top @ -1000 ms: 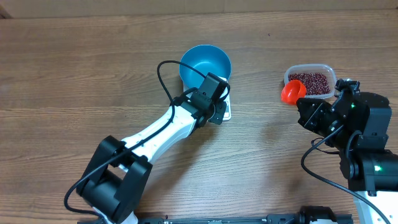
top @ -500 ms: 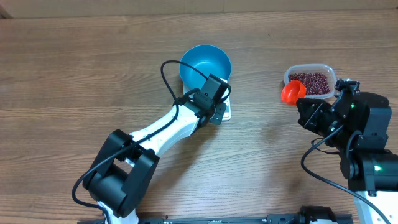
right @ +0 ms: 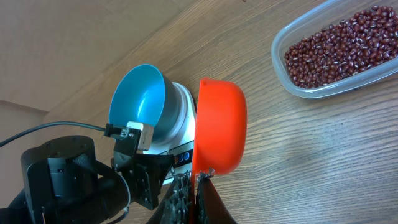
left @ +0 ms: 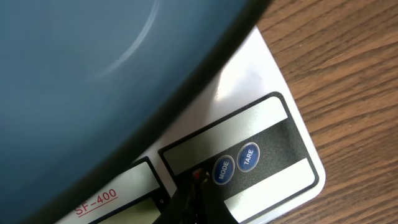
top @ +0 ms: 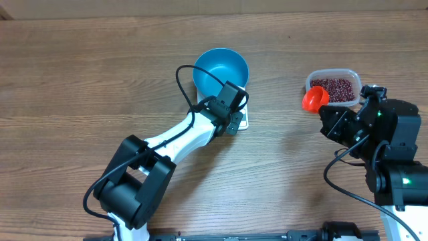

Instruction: Scoop item into bowl and weigh 150g on scale

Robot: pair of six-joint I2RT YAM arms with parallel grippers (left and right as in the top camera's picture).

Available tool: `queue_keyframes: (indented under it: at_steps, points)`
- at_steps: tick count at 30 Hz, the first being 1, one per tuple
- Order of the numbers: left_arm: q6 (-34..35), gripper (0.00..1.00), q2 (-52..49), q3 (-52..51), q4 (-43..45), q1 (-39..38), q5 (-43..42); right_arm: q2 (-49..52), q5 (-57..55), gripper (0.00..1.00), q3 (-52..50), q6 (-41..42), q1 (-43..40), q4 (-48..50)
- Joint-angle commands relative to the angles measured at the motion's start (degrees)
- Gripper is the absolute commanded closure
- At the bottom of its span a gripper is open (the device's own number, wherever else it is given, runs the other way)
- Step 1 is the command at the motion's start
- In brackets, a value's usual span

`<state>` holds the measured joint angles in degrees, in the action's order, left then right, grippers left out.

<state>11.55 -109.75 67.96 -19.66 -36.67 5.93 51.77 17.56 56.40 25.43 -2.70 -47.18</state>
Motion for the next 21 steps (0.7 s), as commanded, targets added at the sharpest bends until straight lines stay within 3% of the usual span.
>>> queue_keyframes:
  at_steps: [1, 21]
  points:
    - [-1.3, 0.96, -0.6, 0.5, 0.3, -0.1, 0.4, -0.2, -0.4, 0.96, 1.0, -0.4, -0.3, 0.2]
    - [-1.2, 0.96, -1.1, 0.5, 0.9, -0.1, 0.4, -0.2, -0.4, 0.96, 1.0, -0.4, -0.3, 0.1]
